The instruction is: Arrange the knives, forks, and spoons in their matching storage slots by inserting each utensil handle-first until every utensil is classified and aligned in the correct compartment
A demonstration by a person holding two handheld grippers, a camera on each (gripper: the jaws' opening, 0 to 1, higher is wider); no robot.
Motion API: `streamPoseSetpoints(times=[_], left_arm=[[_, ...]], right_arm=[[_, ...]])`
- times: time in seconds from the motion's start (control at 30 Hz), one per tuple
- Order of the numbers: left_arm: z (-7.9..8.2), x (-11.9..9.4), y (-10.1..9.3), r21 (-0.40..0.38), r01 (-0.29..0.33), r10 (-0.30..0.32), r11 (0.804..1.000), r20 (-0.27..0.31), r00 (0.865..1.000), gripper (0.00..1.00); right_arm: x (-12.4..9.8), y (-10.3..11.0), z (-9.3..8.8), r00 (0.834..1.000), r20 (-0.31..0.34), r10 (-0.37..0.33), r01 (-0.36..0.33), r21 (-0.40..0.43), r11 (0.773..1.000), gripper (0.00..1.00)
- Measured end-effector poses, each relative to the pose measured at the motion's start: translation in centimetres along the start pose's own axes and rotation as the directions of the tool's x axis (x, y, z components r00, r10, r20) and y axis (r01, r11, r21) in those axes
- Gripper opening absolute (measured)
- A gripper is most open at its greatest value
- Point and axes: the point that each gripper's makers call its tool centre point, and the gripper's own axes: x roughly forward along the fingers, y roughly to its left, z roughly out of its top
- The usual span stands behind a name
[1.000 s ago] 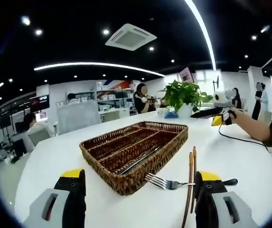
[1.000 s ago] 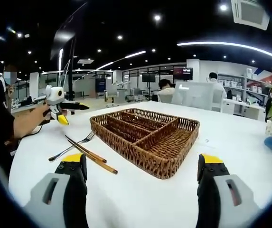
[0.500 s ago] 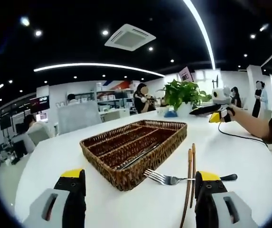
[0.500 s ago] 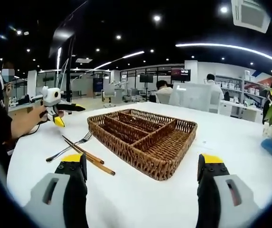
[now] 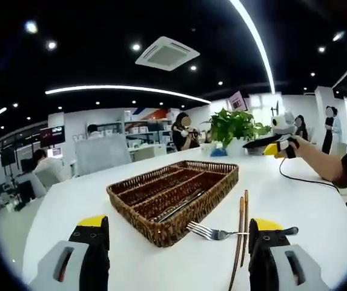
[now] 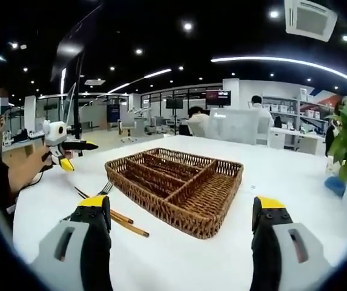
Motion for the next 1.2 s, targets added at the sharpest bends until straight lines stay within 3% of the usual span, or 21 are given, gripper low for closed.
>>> streamPoseSetpoints(times=[0.17, 0.53, 0.97, 1.2], left_arm=[[-0.2, -0.1, -0.1, -0.010, 0.008, -0.008, 1.000, -0.004, 1.000, 1.00], [-0.3, 0.0, 0.1, 0.023, -0.003, 0.003, 1.000, -0.016, 1.000, 1.00], [-0.6, -0.2, 0.1, 0.032, 0.003, -0.002, 0.999, -0.033, 0.999, 1.00], [-0.7, -0.3, 0.0, 0.031, 0.005, -0.003, 1.000, -0.037, 0.999, 1.00]], right_arm=[[1.0, 2.2, 1.1, 0.999, 0.005, 0.036, -0.036, -0.033, 0.999, 0.99], [3.5, 4.5, 3.5, 0.996, 0.032, 0.082, -0.080, -0.063, 0.995, 0.99], [6.7, 8.9, 1.1, 0.987, -0.003, 0.163, -0.163, -0.072, 0.984, 0.99], [7.0, 9.3, 0.4, 0.985, -0.017, 0.171, -0.171, -0.068, 0.983, 0.99]])
